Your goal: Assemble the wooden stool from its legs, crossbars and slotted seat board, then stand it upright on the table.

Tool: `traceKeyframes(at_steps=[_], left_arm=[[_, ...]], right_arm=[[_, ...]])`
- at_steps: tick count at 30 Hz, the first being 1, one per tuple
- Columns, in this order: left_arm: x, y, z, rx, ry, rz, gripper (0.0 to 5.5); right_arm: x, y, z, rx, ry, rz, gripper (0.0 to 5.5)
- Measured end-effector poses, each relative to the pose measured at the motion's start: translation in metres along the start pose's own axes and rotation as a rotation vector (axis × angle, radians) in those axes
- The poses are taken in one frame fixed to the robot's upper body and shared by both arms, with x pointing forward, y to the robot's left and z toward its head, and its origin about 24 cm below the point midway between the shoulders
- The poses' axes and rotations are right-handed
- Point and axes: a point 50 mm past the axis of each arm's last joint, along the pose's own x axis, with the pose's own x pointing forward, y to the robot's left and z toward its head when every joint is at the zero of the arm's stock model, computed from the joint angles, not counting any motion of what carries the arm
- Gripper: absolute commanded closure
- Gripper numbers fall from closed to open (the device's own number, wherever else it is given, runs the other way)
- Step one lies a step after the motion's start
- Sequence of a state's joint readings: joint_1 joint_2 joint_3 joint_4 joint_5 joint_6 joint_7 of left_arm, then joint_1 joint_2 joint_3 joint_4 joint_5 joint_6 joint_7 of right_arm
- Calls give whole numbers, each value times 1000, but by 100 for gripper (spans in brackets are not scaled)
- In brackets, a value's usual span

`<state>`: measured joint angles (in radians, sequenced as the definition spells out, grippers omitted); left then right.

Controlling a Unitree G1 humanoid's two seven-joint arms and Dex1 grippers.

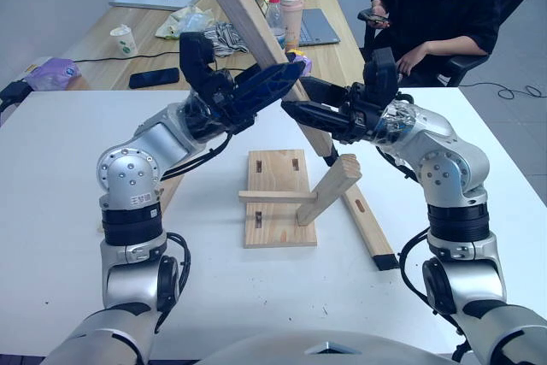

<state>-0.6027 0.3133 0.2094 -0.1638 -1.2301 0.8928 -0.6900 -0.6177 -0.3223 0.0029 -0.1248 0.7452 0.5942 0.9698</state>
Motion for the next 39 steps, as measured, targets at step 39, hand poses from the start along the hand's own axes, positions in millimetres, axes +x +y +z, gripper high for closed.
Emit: traceKeyframes(at_steps=[39], left_arm=[[-159, 49, -53, -133, 165, 404, 343]], right_arm=[[-94, -68, -16, 31, 156, -429, 255]])
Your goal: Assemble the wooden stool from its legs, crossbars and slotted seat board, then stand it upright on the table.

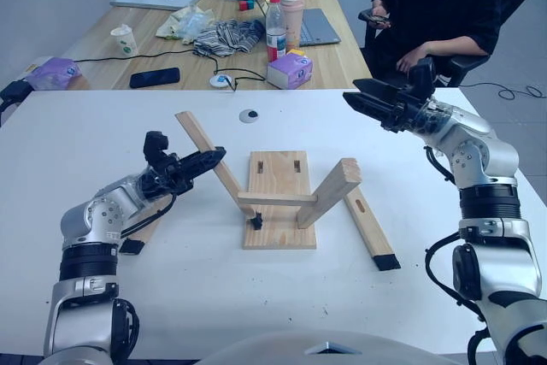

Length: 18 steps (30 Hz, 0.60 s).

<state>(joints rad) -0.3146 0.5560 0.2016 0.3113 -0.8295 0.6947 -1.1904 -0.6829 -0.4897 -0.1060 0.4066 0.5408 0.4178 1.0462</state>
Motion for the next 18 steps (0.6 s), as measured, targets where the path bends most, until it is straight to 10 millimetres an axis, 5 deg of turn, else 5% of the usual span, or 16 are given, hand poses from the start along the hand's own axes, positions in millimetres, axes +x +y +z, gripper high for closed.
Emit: traceKeyframes(at_steps=[7, 18], left_arm=[[0, 3, -1, 108, 23, -32, 344], [2, -30, 12, 455, 282, -188, 344]], right_arm=[[-2, -2, -2, -15, 12, 3, 255], [-11, 3, -12, -14, 32, 7, 255]])
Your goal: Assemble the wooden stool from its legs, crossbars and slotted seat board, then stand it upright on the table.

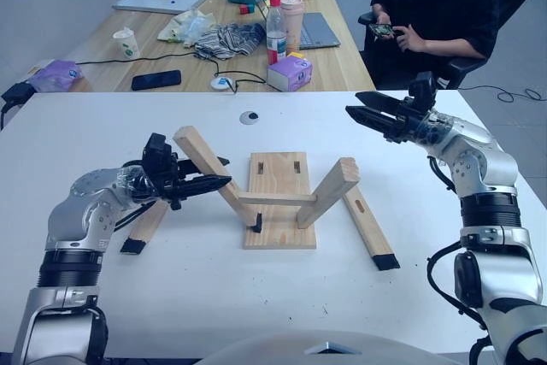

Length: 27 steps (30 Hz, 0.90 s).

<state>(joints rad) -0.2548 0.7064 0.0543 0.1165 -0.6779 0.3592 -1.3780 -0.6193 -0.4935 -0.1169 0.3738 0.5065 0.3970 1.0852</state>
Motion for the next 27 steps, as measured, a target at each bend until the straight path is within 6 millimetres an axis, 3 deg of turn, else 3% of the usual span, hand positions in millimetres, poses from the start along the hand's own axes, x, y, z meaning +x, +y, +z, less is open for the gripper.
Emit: traceKeyframes(at_steps=[27], left_arm=[[12, 10, 8, 132, -20, 123, 344]], right_arm=[[0, 6, -7, -3, 15, -4, 255]])
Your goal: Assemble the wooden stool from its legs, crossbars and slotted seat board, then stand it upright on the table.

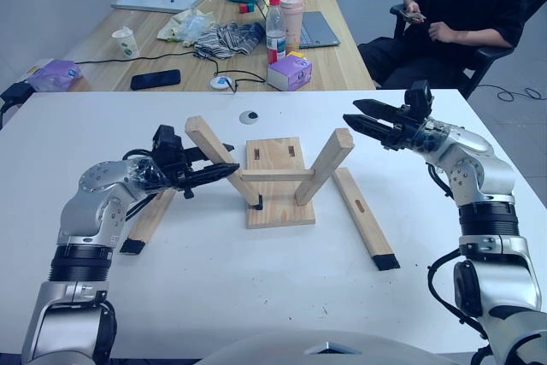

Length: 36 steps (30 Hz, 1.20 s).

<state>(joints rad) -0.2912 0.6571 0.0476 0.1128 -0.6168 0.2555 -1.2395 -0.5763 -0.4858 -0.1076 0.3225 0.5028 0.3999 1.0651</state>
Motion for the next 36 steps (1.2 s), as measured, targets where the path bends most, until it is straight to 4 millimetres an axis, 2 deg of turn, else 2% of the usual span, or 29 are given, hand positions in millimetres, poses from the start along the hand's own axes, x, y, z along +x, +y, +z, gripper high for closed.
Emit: traceKeyframes(at_steps=[7, 18, 36], left_arm=[[1, 0, 0, 16, 3, -5, 344], [0, -15, 4, 73, 31, -38, 344], [25, -18, 8, 185, 156, -105, 346]], right_arm=[[0, 2, -4, 8, 12, 5, 255], [0, 5, -11, 18, 32, 10, 255], [-1, 5, -16, 19, 49, -12, 255]])
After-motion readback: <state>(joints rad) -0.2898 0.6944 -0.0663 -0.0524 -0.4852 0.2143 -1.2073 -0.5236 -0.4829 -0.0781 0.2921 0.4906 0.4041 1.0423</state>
